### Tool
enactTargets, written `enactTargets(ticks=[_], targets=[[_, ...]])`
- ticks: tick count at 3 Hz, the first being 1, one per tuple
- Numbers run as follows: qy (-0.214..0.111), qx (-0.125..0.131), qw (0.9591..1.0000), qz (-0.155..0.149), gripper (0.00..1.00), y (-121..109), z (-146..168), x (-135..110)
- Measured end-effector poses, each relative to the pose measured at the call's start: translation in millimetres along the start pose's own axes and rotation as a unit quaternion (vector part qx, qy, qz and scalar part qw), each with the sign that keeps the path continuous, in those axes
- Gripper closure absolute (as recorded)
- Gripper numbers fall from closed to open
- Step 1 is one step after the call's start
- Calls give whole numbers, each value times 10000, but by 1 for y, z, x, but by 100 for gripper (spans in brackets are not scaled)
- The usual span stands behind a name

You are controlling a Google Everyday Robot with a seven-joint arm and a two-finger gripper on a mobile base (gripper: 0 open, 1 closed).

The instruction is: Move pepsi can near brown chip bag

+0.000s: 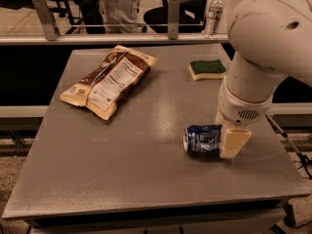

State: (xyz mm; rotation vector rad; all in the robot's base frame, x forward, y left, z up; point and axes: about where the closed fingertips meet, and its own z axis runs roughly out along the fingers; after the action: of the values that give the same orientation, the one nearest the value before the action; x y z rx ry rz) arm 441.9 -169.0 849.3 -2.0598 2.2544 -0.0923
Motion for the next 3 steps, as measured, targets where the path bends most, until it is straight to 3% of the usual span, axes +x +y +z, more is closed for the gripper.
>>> enactTargets(ticks=[2,3], targets=[[-89,58,9997,224,88,-24,-19,-8],[-195,51,9990,411,100,-47,-28,-19]])
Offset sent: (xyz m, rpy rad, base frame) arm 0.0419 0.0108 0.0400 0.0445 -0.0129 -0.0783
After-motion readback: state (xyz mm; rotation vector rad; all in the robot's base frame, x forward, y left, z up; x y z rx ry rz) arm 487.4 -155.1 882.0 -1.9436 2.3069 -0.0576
